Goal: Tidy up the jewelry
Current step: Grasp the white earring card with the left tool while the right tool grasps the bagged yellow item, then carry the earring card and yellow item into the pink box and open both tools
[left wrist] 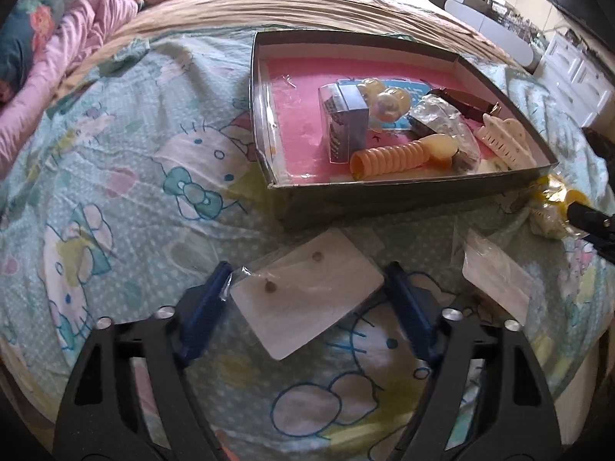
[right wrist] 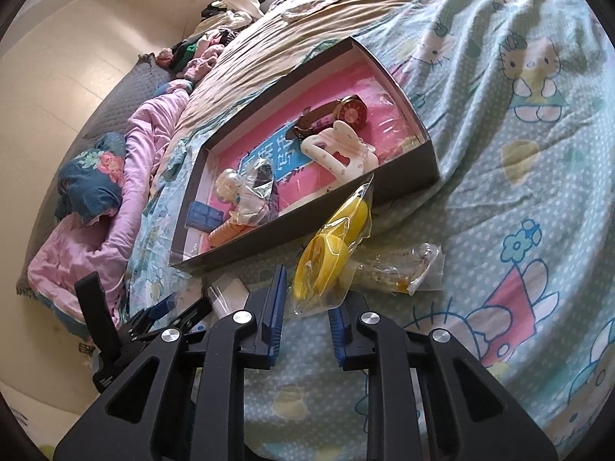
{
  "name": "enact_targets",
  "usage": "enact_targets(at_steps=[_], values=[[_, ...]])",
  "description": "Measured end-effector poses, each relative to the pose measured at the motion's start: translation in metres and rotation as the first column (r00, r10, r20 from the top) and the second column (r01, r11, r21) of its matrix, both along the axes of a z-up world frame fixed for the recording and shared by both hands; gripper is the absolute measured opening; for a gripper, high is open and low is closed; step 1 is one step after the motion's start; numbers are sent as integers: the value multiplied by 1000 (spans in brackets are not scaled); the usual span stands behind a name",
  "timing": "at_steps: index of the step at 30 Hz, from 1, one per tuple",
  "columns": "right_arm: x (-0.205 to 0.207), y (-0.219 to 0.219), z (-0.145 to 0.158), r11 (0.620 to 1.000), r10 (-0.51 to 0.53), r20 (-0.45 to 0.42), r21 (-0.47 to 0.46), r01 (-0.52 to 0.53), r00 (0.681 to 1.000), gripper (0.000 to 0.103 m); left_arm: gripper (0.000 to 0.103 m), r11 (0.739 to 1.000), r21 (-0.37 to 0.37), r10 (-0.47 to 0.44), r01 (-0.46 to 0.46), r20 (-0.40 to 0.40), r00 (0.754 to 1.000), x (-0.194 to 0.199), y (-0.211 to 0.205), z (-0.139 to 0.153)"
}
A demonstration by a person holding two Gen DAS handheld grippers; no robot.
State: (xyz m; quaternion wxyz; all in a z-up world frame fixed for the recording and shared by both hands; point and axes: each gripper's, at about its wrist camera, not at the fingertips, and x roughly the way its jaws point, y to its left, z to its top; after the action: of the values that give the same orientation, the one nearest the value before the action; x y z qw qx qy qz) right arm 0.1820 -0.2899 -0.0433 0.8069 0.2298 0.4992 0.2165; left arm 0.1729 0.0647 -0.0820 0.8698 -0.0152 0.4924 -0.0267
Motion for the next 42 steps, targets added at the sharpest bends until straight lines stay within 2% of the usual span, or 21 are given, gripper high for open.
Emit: enact_targets(at_steps=[6,18,26,42], values=[[-4,9,12,998,37,50,-44,-35,998,14,67,1000,-7,-22,22,13,1000,-8,1,7],[-14,18,32,996,92,99,-22,-90,991,12,67,998,-54,-13,18,95,995,-27,6,47],[-17,24,43,993,117,128,-2,-118,985,12,67,998,-59,-12,21,149,989,-33,4,72],[-11,7,60,995,102,224,-35,-97,969,12,67,999,-47,2,8,204,979,-27,-6,98]])
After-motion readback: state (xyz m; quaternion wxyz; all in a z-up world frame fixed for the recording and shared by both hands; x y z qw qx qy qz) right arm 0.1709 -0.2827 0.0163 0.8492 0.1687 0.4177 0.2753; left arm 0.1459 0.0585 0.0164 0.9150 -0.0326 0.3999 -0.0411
